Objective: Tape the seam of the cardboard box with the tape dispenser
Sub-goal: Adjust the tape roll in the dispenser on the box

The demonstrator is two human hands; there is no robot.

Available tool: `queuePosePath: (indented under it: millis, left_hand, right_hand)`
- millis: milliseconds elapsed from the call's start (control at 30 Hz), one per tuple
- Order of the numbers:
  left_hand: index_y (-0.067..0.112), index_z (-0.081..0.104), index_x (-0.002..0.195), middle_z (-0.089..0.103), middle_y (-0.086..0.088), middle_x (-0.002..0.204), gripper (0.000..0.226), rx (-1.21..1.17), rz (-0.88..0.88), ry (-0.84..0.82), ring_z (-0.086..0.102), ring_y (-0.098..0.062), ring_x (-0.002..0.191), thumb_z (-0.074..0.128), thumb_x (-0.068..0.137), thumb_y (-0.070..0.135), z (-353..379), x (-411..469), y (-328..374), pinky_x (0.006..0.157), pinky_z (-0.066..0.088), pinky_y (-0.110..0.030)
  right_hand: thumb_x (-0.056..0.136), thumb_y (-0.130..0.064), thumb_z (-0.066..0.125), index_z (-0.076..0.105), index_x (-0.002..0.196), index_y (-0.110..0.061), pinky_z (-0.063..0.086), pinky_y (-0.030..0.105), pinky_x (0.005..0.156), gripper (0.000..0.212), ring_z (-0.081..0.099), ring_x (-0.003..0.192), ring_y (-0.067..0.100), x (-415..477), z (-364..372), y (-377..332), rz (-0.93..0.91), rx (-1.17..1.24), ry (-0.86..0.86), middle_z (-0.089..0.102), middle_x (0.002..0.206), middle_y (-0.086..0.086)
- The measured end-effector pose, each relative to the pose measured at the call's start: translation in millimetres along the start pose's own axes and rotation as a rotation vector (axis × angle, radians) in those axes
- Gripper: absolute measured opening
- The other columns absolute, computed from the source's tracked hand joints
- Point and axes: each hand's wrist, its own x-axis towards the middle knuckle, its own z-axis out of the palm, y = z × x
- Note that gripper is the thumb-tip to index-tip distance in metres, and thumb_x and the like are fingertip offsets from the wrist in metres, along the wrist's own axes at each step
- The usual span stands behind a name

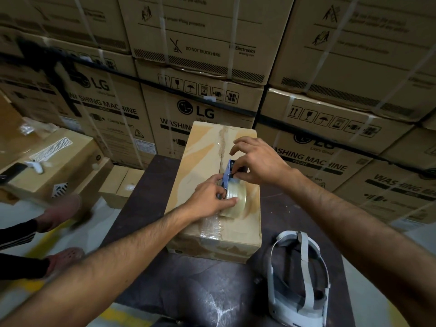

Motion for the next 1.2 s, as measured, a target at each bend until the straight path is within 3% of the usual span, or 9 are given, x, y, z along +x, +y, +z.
queuePosePath:
  millis: [233,433,700,833,1000,1100,1200]
  left_hand:
    - [0.018,0.066,0.06,0.046,0.013,0.152,0.056,0.001,-0.007,0.004,0.056,-0.008,0.124,0.064,0.073,0.073,2.7,4.0,3.2,0.107,0.045,-0.04]
    - [0.015,0.065,0.06,0.048,0.012,0.151,0.063,-0.016,-0.03,0.017,0.057,-0.007,0.125,0.064,0.074,0.076,2.6,6.0,-1.3,0.108,0.045,-0.042]
    - [0.014,0.065,0.063,0.047,0.014,0.152,0.062,-0.051,-0.047,0.029,0.054,-0.006,0.129,0.065,0.073,0.075,5.3,6.7,-1.9,0.11,0.043,-0.041]
    - [0.013,0.069,0.067,0.047,0.012,0.151,0.062,-0.074,-0.062,0.029,0.055,-0.006,0.127,0.064,0.072,0.074,4.5,6.6,-1.0,0.109,0.044,-0.039]
    - [0.011,0.071,0.068,0.045,0.009,0.154,0.065,-0.104,-0.097,0.018,0.055,-0.008,0.129,0.067,0.071,0.077,2.6,5.2,-2.3,0.111,0.044,-0.039]
    - [0.009,0.069,0.069,0.043,0.008,0.156,0.06,-0.127,-0.111,0.0,0.05,-0.009,0.135,0.074,0.077,0.069,1.1,4.4,-1.3,0.114,0.041,-0.04]
    - [0.009,0.068,0.067,0.042,0.009,0.158,0.056,-0.131,-0.111,-0.009,0.047,-0.009,0.138,0.077,0.079,0.064,0.9,4.2,1.4,0.116,0.039,-0.04]
  right_hand:
    - [0.081,-0.046,0.086,0.085,0.091,-0.027,0.045,0.044,0.099,0.021,0.055,0.136,0.027,-14.8,28.8,1.7,0.129,0.096,0.147,0.071,0.125,-0.003]
    - [0.082,-0.047,0.081,0.084,0.093,-0.025,0.046,0.045,0.096,0.025,0.059,0.129,0.029,-19.7,53.2,-4.6,0.196,0.158,0.312,0.071,0.115,-0.002]
    - [0.085,-0.034,0.083,0.081,0.095,-0.023,0.048,0.037,0.074,0.016,0.062,0.091,0.022,-31.9,68.4,-28.4,0.371,0.157,0.464,0.07,0.093,-0.003]
    - [0.09,-0.024,0.077,0.081,0.104,-0.023,0.055,0.034,0.075,0.015,0.067,0.091,0.02,-36.8,72.2,-38.0,0.416,0.208,0.469,0.074,0.097,-0.004]
    - [0.088,-0.008,0.077,0.076,0.106,-0.019,0.058,0.04,0.083,0.022,0.068,0.094,0.014,-38.2,72.9,-41.8,0.549,0.476,0.496,0.076,0.101,-0.007]
    - [0.083,-0.012,0.087,0.072,0.104,-0.021,0.062,0.035,0.08,0.027,0.07,0.081,0.006,-35.5,68.7,-41.8,0.778,0.762,0.499,0.075,0.092,-0.011]
    - [0.078,-0.025,0.095,0.071,0.096,-0.022,0.063,0.032,0.077,0.031,0.072,0.076,0.009,-32.8,65.4,-45.0,0.995,0.964,0.539,0.076,0.085,-0.006]
